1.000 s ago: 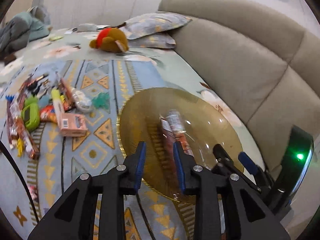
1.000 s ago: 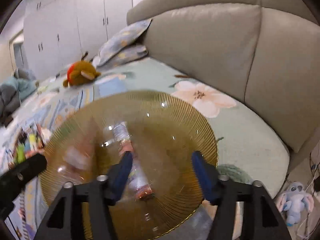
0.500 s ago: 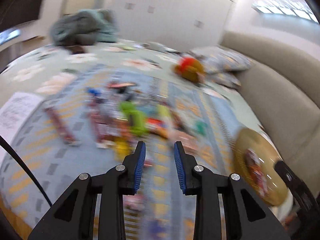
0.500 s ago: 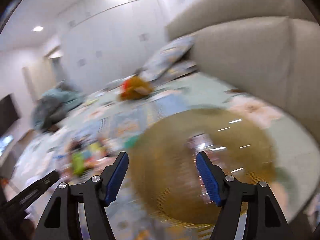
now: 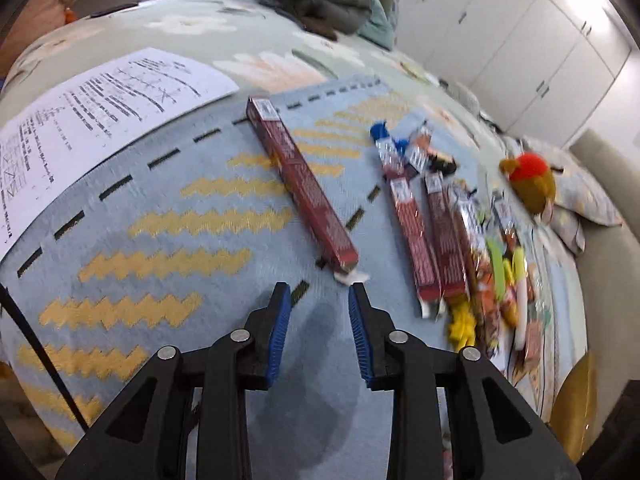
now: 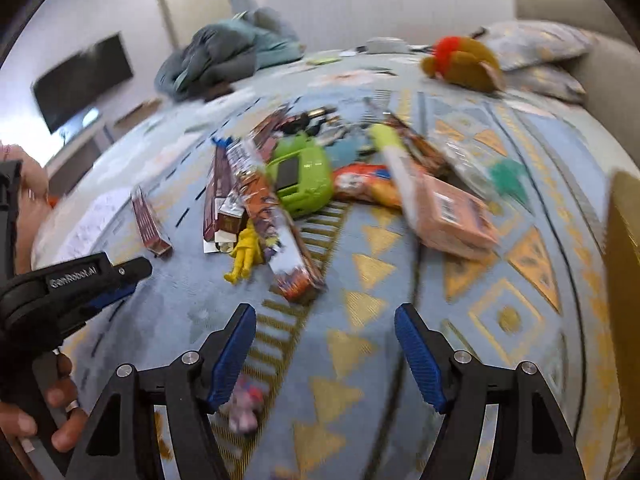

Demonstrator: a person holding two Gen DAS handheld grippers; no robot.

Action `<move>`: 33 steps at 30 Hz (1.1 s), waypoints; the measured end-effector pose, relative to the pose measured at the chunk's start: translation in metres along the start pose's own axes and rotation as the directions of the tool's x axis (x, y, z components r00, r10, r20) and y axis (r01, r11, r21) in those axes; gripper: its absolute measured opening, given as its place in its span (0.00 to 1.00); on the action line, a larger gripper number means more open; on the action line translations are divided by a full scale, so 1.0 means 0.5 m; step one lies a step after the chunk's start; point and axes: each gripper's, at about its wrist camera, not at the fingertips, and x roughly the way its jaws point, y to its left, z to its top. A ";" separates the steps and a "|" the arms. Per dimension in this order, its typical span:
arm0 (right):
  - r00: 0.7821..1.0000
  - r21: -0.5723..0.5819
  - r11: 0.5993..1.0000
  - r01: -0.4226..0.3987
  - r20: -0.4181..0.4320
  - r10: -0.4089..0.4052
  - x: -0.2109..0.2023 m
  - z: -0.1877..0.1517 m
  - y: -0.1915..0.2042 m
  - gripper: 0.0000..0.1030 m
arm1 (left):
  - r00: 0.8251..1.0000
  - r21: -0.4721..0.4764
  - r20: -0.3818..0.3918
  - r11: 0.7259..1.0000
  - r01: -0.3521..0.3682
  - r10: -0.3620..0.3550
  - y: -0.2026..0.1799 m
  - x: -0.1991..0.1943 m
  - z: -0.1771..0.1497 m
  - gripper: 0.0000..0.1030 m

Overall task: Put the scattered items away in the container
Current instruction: 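Grasp another red box with the left tool while the right tool grasps an orange printed box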

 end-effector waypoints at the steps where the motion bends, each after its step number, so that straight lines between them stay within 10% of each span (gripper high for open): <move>1: 1.000 -0.007 1.000 0.001 -0.006 -0.001 0.010 0.000 -0.001 0.69 | 1.000 -0.003 -0.003 1.000 0.004 -0.004 -0.001 0.002 0.001 0.29; 18: 0.998 -0.012 0.999 0.053 -0.018 -0.053 0.070 0.041 -0.004 0.73 | 0.994 -0.097 -0.009 0.989 0.107 -0.109 -0.004 0.090 0.067 0.29; 23: 0.998 -0.013 0.998 0.062 -0.008 -0.062 0.071 0.043 0.000 0.72 | 0.999 0.047 0.017 0.998 0.038 -0.039 -0.032 0.097 0.071 0.29; 33: 0.998 0.085 0.995 0.045 0.035 -0.049 0.034 0.035 -0.044 0.23 | 0.995 0.140 -0.037 0.985 0.098 -0.093 -0.001 0.070 0.064 0.15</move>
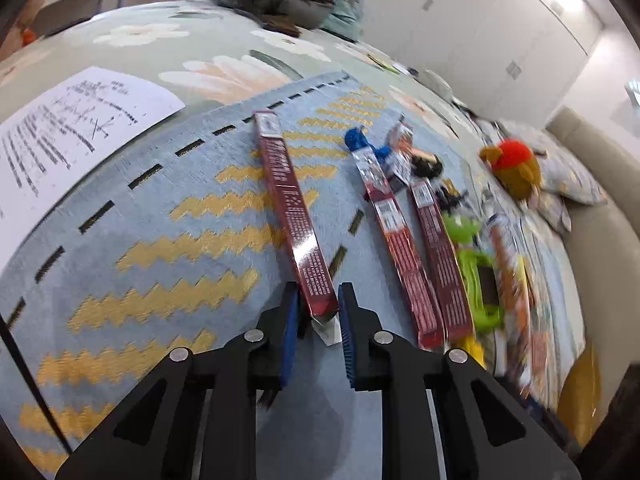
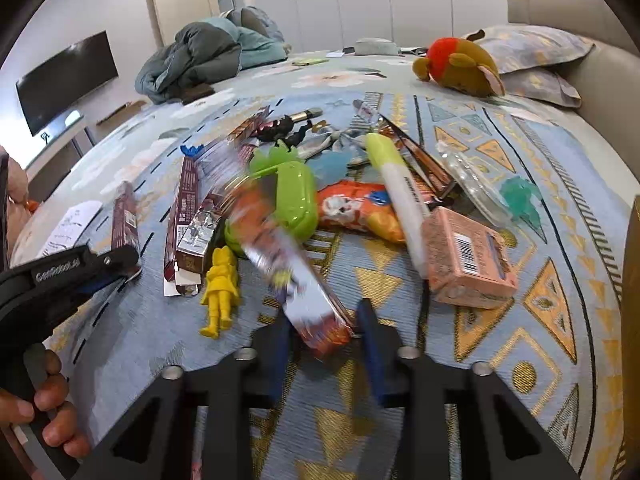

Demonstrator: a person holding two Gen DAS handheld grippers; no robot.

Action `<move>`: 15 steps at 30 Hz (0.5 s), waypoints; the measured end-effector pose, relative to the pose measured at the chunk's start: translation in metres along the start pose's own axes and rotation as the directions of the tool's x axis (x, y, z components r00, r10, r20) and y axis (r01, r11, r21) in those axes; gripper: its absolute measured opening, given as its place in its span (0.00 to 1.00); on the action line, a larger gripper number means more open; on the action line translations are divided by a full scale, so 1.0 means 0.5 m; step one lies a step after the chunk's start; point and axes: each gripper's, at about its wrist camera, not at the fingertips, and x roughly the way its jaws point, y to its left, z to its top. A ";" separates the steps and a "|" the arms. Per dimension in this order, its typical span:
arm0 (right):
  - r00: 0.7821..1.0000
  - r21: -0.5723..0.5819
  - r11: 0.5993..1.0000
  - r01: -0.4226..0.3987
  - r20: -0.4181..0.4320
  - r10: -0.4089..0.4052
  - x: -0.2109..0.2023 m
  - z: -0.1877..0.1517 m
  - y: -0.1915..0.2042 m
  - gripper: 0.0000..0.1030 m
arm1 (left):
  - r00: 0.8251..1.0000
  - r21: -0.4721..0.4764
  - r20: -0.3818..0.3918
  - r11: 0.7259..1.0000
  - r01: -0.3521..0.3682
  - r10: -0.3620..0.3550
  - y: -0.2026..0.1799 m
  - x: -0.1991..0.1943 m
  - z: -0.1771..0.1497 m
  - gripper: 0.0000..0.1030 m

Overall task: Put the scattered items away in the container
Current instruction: 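Grasp another red box with the left tool while the right tool grasps an orange printed box, then carry both boxes over the gold plate and open both tools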

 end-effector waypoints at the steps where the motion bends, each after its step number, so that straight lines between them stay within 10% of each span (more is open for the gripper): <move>1: 1.000 0.019 1.000 -0.007 0.002 0.007 -0.003 -0.002 -0.006 0.22 | 1.000 0.034 -0.003 0.999 -0.002 0.002 -0.002 -0.010 -0.006 0.15; 15: 0.992 0.148 0.981 -0.123 0.029 0.120 -0.153 -0.106 -0.088 0.18 | 0.985 0.073 0.051 0.984 0.160 -0.164 -0.025 -0.227 -0.102 0.14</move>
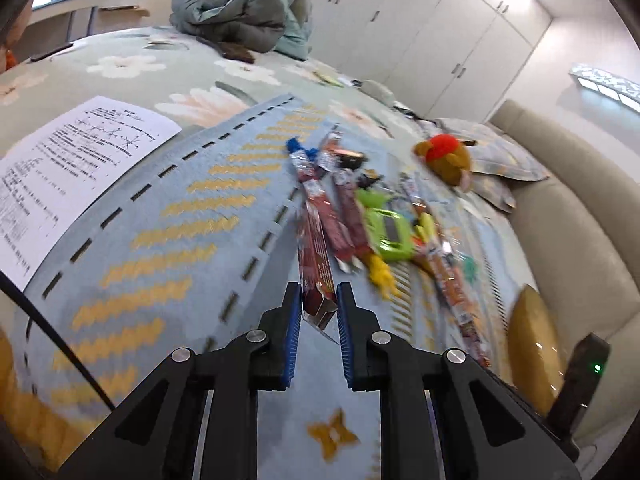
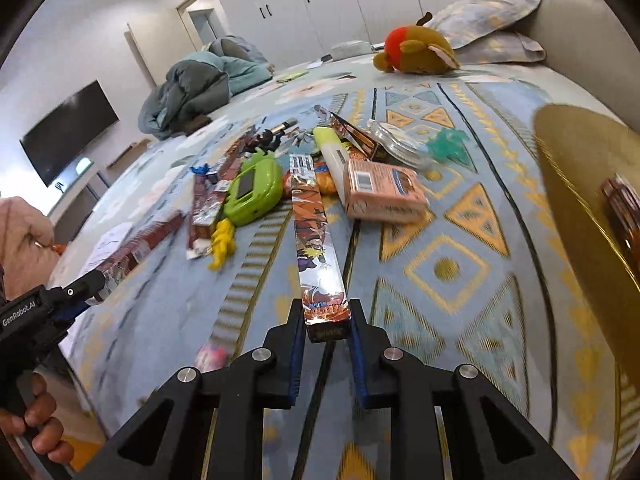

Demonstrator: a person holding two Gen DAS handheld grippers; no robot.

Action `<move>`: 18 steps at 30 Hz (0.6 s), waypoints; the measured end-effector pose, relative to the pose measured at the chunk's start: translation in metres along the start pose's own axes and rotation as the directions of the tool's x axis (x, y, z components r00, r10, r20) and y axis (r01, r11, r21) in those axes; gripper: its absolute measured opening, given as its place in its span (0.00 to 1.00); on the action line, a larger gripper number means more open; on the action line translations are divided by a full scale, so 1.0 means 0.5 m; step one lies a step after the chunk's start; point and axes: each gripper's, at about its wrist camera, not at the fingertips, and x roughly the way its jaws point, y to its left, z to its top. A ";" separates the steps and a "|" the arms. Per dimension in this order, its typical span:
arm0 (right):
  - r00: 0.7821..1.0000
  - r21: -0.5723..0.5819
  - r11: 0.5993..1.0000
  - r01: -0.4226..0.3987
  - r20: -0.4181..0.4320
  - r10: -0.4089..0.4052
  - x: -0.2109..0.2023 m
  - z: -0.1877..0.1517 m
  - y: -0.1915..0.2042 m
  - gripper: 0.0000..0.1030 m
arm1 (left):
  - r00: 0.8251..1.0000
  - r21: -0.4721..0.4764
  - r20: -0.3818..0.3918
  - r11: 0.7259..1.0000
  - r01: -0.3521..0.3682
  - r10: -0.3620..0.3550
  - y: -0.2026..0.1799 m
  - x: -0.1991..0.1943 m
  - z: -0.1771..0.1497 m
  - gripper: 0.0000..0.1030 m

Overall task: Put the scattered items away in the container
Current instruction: 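Carry both boxes over the gold plate and open both tools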

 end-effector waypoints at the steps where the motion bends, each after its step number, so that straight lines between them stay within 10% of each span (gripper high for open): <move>1: 1.000 0.007 1.000 -0.019 -0.004 0.019 -0.014 -0.007 0.000 0.18 | 1.000 0.004 0.001 1.000 0.007 -0.007 -0.008 -0.008 -0.003 0.14; 12: 0.980 0.087 0.991 -0.098 0.183 0.081 -0.226 0.005 -0.029 0.17 | 0.981 0.121 0.075 0.978 0.172 -0.181 -0.138 -0.121 0.006 0.14; 18: 0.931 0.126 0.992 0.004 0.361 -0.050 -0.354 0.039 -0.080 0.17 | 0.952 0.179 0.116 0.949 0.260 -0.283 -0.230 -0.153 0.027 0.14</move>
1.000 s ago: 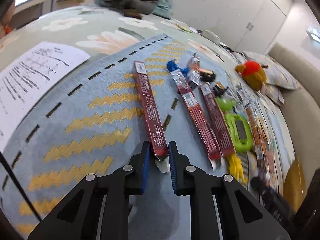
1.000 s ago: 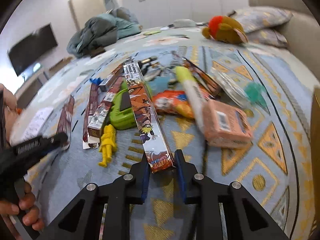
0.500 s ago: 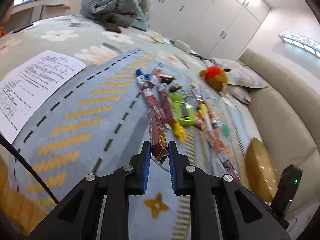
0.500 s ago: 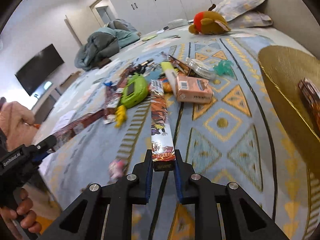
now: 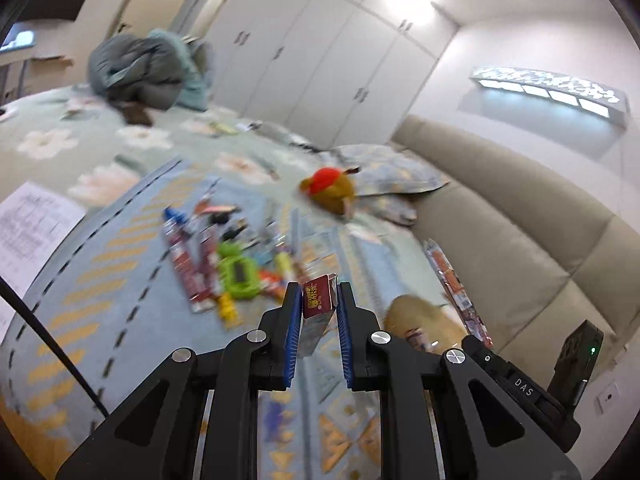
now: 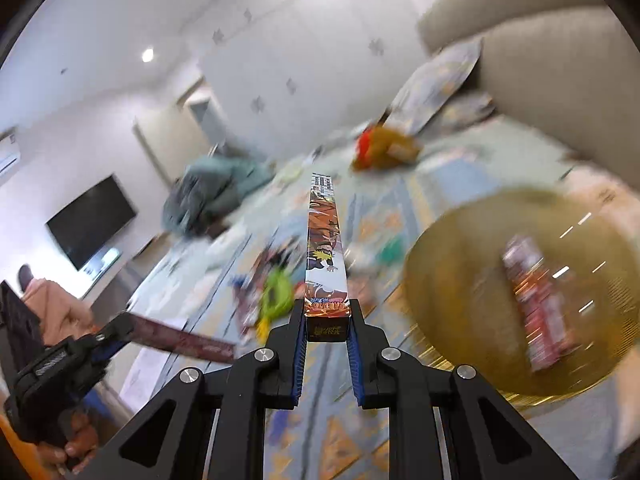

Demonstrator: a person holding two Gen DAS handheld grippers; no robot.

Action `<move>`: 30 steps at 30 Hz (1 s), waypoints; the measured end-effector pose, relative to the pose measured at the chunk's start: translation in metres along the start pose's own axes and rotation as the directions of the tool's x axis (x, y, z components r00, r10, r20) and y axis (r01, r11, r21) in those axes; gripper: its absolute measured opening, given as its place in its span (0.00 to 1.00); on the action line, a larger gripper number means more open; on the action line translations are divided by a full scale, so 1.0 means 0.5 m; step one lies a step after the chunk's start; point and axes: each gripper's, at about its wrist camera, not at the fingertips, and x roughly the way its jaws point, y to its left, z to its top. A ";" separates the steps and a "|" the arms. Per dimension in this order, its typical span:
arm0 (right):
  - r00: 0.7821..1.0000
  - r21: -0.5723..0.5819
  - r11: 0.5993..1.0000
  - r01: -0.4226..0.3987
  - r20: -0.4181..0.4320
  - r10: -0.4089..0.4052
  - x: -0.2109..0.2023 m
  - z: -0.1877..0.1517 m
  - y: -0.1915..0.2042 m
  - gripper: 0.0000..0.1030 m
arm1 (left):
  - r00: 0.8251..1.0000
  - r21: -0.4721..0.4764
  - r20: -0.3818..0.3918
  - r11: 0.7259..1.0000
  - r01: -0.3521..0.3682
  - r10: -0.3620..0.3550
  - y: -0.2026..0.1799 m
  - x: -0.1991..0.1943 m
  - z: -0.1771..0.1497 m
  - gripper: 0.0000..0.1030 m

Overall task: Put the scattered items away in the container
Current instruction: 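Carry both boxes over the gold plate and open both tools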

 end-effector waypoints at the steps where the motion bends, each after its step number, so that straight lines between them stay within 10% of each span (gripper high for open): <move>1: 0.999 0.002 0.999 0.038 0.035 -0.038 -0.019 0.013 -0.014 0.17 | 1.000 0.008 0.005 1.000 0.015 -0.015 -0.015 0.007 0.005 0.14; 10: 0.967 0.079 0.970 0.229 0.101 -0.236 -0.065 0.050 -0.121 0.17 | 0.972 0.061 0.013 0.971 0.233 -0.234 -0.194 0.125 0.034 0.14; 17: 0.947 0.092 0.946 0.311 0.053 -0.317 -0.044 0.030 -0.171 0.17 | 0.982 0.052 -0.090 0.984 0.168 -0.163 -0.292 0.279 -0.049 0.14; 27: 0.934 0.135 0.924 0.357 -0.045 -0.355 -0.021 -0.003 -0.242 0.17 | 0.920 0.045 -0.368 0.986 0.161 -0.134 -0.306 0.346 -0.214 0.14; 30: 0.935 0.131 0.926 0.355 -0.064 -0.350 -0.015 -0.013 -0.245 0.17 | 0.927 0.056 -0.361 0.989 0.133 -0.105 -0.295 0.343 -0.213 0.14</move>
